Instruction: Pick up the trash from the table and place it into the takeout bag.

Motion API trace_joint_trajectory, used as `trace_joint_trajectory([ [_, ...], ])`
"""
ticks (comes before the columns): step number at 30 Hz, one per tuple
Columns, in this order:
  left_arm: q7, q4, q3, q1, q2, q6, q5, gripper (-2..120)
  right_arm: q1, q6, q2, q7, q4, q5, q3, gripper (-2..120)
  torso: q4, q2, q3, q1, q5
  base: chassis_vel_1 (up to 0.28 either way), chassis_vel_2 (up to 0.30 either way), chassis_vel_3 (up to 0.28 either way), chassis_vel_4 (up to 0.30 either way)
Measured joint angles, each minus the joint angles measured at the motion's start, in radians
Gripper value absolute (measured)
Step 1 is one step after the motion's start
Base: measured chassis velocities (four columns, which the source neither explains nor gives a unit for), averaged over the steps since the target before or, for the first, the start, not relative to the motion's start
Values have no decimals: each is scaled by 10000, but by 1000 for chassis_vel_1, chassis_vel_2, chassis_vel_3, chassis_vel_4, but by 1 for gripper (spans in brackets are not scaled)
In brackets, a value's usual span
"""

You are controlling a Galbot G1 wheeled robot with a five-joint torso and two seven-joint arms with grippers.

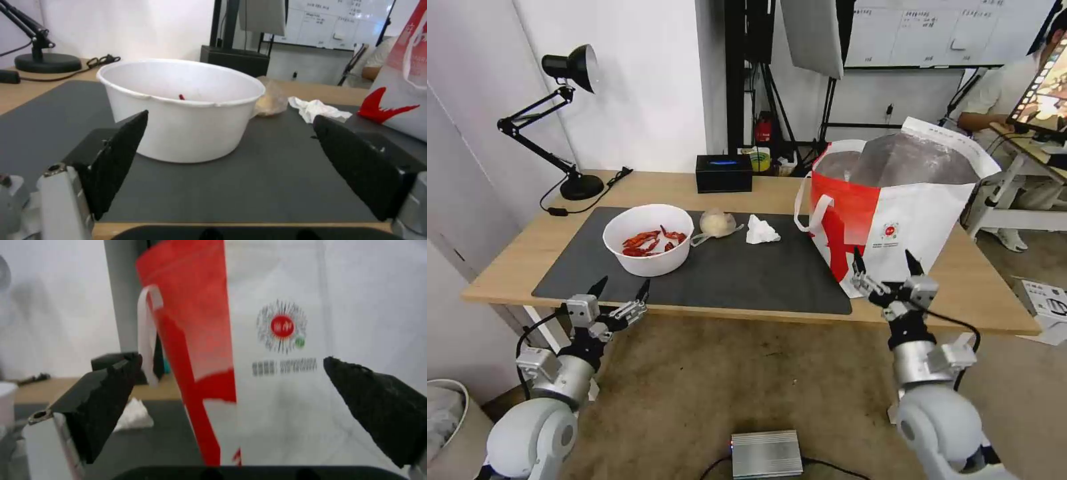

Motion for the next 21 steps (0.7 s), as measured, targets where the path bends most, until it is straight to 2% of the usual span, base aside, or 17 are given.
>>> trace_joint_trajectory([
  [7,129,39,-105,106,-10,-136,44,100,-297,365,476,-97,-264,-668,-374,100,0,0,0,0,1,0,0,0,0],
  [21,303,285,-152,101,-95,-306,230,100,-575,591,962,-117,-790,-1251,-1000,100,0,-1,1,1,1,0,0,0,0],
])
